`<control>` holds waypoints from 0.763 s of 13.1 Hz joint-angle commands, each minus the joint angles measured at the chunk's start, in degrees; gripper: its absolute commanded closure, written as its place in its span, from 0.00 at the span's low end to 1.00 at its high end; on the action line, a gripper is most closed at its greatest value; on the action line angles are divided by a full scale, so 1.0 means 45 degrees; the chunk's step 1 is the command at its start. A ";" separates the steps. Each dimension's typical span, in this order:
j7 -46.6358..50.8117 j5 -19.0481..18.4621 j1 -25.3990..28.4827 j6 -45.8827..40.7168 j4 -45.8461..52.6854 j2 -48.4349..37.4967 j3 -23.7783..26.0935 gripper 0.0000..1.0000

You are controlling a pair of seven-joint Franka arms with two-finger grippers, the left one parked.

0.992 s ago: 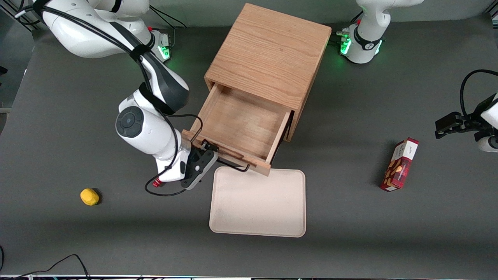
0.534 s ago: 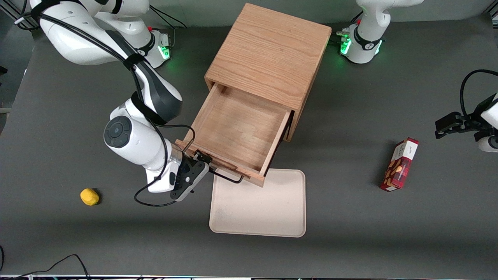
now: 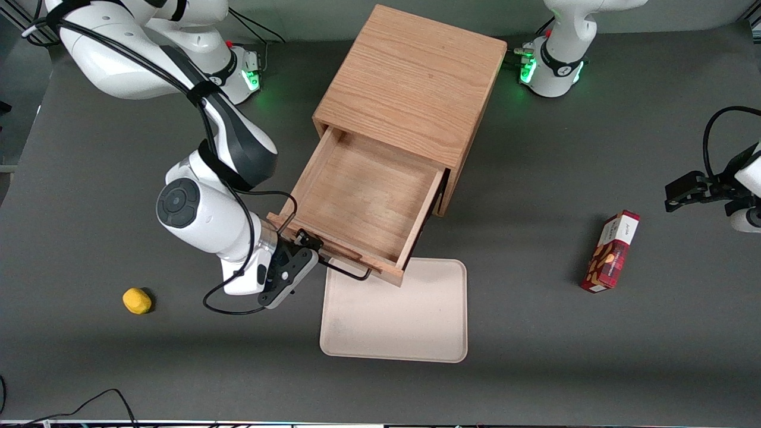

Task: Open upper drawer

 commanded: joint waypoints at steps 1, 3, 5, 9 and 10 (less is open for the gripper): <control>0.1291 0.0560 -0.0135 -0.1583 0.1065 -0.0653 -0.0074 0.00; 0.2054 0.1145 -0.0408 -0.2461 0.1066 -0.1413 -0.0015 0.00; 0.3070 0.1752 -0.0934 -0.3342 0.1008 -0.2408 -0.0074 0.00; 0.3034 0.1559 -0.1271 -0.5377 -0.0331 -0.5859 -0.2523 0.00; 0.2995 0.1559 -0.1114 -0.5145 -0.1152 -0.6837 -0.3443 0.00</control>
